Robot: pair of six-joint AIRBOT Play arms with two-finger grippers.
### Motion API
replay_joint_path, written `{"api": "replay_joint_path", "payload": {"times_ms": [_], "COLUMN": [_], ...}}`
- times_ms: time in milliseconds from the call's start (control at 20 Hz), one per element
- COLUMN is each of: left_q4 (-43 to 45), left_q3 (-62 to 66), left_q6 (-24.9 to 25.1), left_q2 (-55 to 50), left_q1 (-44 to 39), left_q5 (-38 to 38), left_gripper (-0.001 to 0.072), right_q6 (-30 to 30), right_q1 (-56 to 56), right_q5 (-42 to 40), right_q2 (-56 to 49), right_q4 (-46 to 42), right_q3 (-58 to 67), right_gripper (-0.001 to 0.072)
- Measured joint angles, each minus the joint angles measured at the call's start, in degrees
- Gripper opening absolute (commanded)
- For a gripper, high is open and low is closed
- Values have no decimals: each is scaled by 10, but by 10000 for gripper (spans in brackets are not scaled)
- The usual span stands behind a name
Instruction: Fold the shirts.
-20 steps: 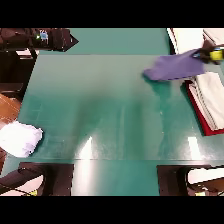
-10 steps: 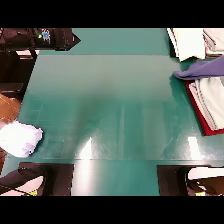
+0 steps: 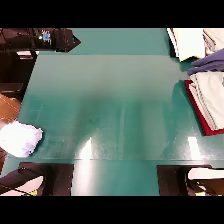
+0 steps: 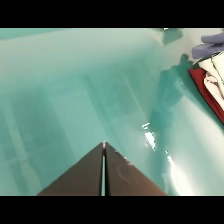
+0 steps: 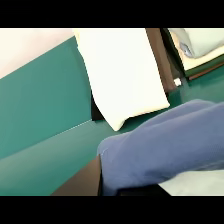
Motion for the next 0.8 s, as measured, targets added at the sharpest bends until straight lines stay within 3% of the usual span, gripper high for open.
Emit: {"api": "replay_joint_path", "payload": {"times_ms": [250,600,650,700,750,800], "left_q4": [0,0,0,0,0,0], "left_q3": [0,0,0,0,0,0], "left_q6": [0,3,4,4,5,5], "left_q2": [0,0,0,0,0,0], "left_q1": [0,0,0,0,0,0], "left_q5": [-10,-30,-33,-36,-37,-39], "left_gripper": [26,26,26,26,25,26], "right_q6": [-9,-11,-11,-11,-11,-11], "right_q1": [-23,-60,-69,-80,-90,-104], "right_q5": [34,107,111,115,120,123], "right_q2": [53,141,153,165,176,185], "right_q4": [-14,-162,-174,-184,-192,-198], "right_q3": [-42,-223,-253,-284,-311,-338], "right_gripper": [18,21,53,231,466,581]}}
